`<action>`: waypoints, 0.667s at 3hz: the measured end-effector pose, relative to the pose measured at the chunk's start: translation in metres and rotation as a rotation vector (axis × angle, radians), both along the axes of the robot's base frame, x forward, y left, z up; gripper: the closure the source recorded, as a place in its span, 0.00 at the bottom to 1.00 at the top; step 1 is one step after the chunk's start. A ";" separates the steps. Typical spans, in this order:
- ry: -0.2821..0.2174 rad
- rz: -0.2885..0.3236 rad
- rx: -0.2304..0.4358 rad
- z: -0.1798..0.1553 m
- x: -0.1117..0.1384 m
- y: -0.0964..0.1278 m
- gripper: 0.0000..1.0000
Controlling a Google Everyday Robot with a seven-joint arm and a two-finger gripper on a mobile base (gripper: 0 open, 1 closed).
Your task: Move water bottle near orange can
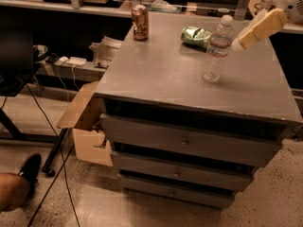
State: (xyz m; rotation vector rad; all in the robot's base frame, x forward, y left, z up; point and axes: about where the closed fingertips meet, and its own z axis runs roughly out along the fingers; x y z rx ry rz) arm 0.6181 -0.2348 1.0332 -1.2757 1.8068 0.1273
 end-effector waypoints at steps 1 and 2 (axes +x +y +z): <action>-0.043 -0.015 0.119 -0.007 0.025 0.013 0.00; -0.046 -0.004 0.200 -0.027 0.040 0.028 0.00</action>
Offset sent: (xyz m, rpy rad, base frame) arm 0.0553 0.0418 -0.0487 0.2958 -0.0536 0.0029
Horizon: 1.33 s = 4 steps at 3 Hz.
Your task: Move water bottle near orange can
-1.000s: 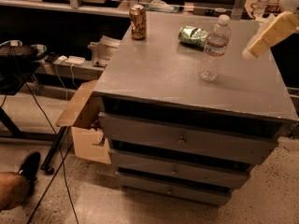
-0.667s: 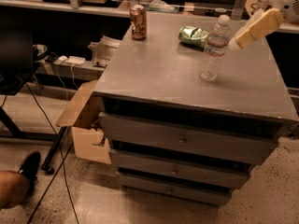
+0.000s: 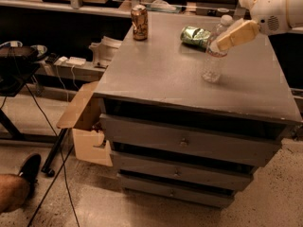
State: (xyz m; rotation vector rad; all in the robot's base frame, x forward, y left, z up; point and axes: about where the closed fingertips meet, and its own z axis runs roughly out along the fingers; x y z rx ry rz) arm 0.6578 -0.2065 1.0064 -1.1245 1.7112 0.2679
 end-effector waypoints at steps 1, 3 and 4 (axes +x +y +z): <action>0.029 0.005 0.066 -0.020 0.009 0.006 0.00; 0.083 0.019 0.144 -0.045 0.019 0.013 0.43; 0.084 0.022 0.143 -0.046 0.019 0.016 0.64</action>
Offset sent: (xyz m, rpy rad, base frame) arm 0.0186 0.0056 -0.0492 0.1744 0.0880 0.0018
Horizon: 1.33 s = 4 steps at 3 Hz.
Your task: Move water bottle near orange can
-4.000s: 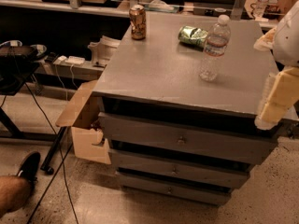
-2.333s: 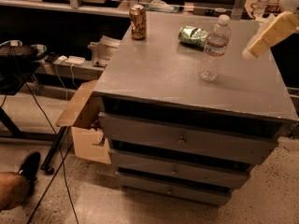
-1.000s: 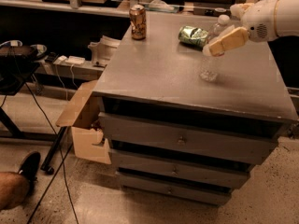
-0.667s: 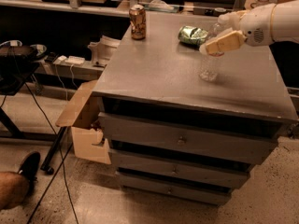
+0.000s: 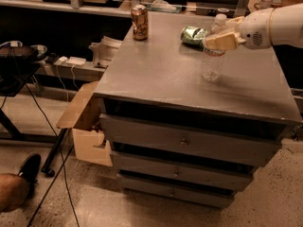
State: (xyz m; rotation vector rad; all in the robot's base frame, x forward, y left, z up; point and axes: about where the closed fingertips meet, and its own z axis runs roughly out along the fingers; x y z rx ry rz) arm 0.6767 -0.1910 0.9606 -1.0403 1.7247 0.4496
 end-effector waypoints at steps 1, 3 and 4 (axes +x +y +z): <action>0.002 0.005 0.001 -0.001 0.001 0.003 0.88; -0.038 0.028 0.147 0.027 0.028 0.031 1.00; -0.101 0.043 0.202 0.055 0.054 0.057 1.00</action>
Offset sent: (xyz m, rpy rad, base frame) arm 0.0079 0.0112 0.0281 0.1505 -0.0238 -0.0034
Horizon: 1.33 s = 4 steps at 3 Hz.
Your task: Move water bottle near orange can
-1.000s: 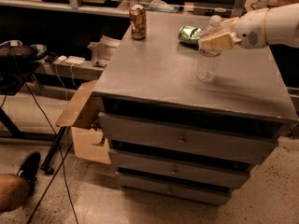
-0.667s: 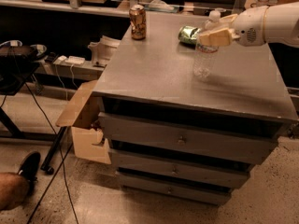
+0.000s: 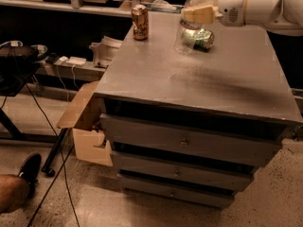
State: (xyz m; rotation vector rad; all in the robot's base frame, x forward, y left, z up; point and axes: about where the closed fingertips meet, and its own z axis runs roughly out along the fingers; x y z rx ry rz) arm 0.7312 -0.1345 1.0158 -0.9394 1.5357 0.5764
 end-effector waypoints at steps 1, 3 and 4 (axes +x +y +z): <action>-0.056 0.016 -0.021 0.016 0.024 0.035 1.00; -0.081 -0.042 -0.068 0.015 0.070 0.092 1.00; -0.061 -0.065 -0.076 0.004 0.091 0.115 1.00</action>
Offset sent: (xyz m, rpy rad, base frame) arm 0.0754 0.0958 0.0276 -0.1064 -0.1170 -0.0602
